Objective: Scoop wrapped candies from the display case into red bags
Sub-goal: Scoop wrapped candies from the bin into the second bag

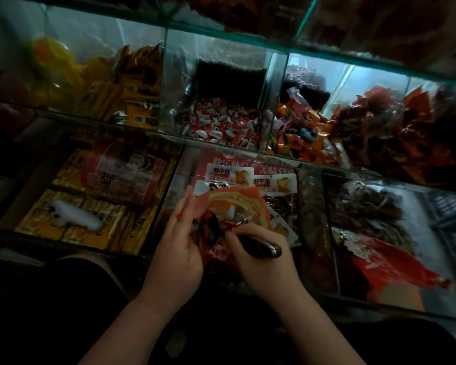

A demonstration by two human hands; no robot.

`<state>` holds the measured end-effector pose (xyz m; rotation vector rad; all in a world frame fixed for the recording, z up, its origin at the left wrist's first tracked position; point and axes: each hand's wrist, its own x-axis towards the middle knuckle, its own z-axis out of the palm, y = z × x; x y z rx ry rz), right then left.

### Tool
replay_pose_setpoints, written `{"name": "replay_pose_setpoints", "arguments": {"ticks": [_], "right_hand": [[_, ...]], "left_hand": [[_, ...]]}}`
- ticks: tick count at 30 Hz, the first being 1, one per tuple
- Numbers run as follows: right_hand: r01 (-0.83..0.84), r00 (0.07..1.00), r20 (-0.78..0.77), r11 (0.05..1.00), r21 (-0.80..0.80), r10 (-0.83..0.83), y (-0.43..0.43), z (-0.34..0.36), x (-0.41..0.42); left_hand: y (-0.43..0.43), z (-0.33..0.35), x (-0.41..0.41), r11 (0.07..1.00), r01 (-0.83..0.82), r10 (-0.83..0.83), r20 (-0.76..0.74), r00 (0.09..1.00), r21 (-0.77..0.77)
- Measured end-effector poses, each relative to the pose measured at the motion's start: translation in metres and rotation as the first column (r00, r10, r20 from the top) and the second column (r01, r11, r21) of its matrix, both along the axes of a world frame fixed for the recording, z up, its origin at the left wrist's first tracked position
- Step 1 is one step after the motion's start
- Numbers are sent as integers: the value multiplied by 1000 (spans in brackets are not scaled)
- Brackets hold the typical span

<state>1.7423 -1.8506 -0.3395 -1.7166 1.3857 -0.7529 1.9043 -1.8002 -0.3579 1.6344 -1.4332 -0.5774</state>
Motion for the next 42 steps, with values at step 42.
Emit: {"name": "replay_pose_setpoints", "arguments": {"ticks": [42], "right_hand": [[238, 534, 722, 898, 372, -440, 31, 115, -112]], "left_hand": [[-57, 49, -57, 990, 104, -61, 389, 919, -92]]}}
